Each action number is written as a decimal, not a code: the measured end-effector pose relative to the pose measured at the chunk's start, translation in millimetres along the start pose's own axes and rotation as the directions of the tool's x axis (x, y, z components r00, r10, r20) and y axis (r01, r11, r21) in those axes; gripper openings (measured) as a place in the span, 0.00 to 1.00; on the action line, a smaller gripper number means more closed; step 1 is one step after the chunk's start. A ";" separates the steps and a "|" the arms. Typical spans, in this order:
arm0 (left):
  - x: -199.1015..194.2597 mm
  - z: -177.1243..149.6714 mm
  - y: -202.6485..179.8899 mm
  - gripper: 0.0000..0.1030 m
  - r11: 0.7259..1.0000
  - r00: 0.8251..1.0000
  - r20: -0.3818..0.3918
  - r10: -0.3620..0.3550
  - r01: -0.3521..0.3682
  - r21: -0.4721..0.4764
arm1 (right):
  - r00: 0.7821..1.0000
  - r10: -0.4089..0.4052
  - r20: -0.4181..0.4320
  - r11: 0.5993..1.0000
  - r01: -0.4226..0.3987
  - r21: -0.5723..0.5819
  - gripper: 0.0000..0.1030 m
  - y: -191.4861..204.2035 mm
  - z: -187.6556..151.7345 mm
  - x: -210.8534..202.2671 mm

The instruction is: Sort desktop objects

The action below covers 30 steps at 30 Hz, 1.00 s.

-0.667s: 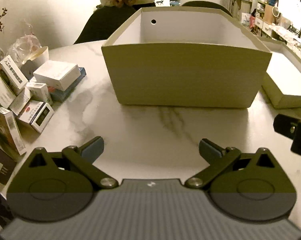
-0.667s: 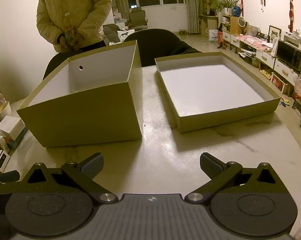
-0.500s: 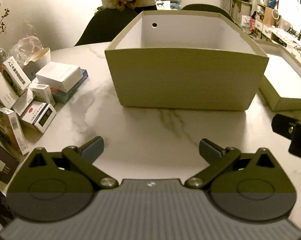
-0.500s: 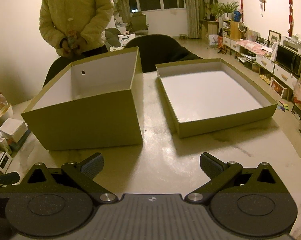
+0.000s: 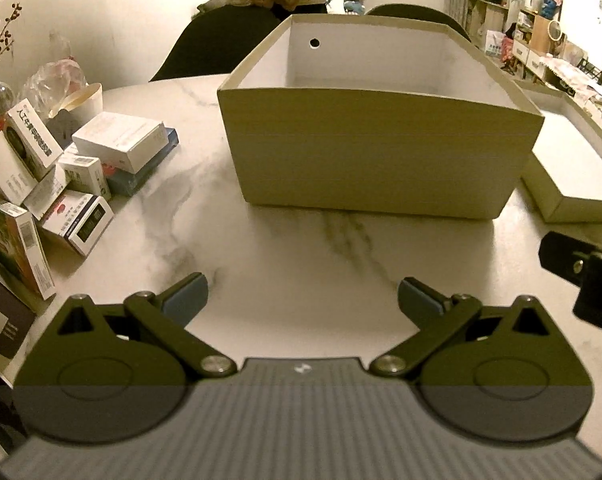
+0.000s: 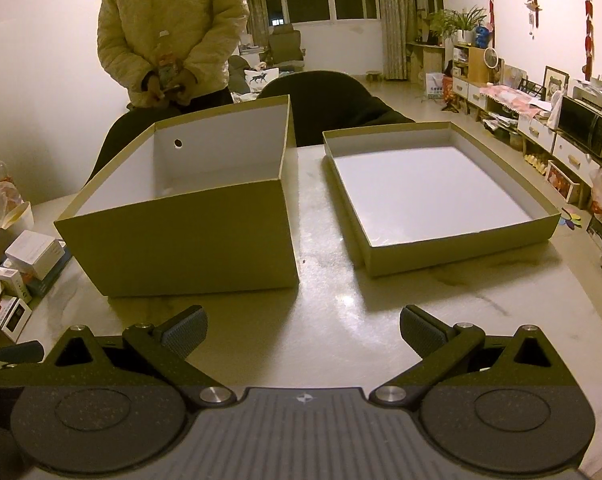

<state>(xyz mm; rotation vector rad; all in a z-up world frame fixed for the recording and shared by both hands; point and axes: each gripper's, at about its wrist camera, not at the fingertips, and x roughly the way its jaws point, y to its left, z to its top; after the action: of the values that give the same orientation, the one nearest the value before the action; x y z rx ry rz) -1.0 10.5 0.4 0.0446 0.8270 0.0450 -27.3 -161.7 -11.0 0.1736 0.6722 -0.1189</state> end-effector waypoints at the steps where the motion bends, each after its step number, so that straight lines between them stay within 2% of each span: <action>1: 0.2 -0.1 0.1 1.00 1.000 1.000 -0.001 0.000 0.000 -0.001 | 1.000 0.001 -0.001 1.000 -0.001 0.000 1.00 2.2 -1.9 -2.5; 15: 5.3 -0.1 4.9 1.00 1.000 1.000 -0.019 -0.004 0.003 -0.012 | 1.000 -0.005 -0.028 1.000 0.005 -0.012 1.00 38.3 -28.4 -31.3; 25: 8.1 0.5 6.6 1.00 1.000 1.000 -0.029 0.001 -0.001 -0.014 | 0.999 -0.004 -0.046 1.000 0.003 -0.009 1.00 49.4 -32.8 -43.6; 30: 7.4 2.9 18.2 1.00 0.997 1.000 -0.018 0.024 -0.025 -0.069 | 0.999 0.003 -0.045 1.000 -0.003 -0.003 1.00 53.4 -29.4 -45.9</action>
<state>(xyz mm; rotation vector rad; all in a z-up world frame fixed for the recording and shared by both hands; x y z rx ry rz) 5.7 29.0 -2.0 -0.0106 0.8416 0.0974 -72.0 -101.2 1.7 0.1745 0.7168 -0.1113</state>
